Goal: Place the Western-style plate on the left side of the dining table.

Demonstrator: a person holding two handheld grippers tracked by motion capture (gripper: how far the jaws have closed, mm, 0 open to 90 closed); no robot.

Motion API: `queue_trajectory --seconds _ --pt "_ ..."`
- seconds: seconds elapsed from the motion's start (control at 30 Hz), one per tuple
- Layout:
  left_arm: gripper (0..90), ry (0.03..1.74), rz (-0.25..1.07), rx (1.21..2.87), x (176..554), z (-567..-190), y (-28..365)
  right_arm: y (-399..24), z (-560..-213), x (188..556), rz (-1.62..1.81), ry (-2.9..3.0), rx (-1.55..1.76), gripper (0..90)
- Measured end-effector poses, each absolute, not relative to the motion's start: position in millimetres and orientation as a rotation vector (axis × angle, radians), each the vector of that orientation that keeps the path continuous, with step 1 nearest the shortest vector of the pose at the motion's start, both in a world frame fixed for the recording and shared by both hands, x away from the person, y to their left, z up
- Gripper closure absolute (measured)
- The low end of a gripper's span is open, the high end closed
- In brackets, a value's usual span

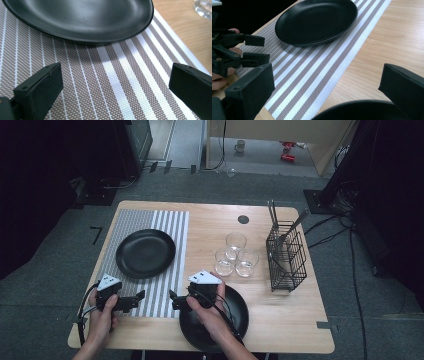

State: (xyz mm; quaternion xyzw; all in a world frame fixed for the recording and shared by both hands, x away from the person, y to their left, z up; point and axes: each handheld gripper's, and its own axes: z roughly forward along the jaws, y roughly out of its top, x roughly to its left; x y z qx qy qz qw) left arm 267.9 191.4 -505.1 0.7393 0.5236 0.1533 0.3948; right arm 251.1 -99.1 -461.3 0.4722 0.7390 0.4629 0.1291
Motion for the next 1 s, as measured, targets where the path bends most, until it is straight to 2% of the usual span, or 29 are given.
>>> queue_trajectory --seconds 0.27,0.57,0.9,1.0 --pt "0.0 1.300 0.418 1.947 262.9 -511.7 179.8 -112.4 -461.4 241.5 1.352 2.128 1.385 0.0" --pt "0.0 1.239 0.390 2.008 249.2 -514.8 161.5 -131.7 -461.5 235.1 1.345 2.090 1.406 0.0" --pt "0.0 1.193 0.429 2.076 245.4 -517.8 154.1 -155.0 -459.9 227.1 1.371 2.059 1.458 0.0" --pt "0.0 1.178 0.481 2.100 244.2 -520.0 150.6 -162.7 -459.4 223.5 1.361 2.052 1.463 0.0"
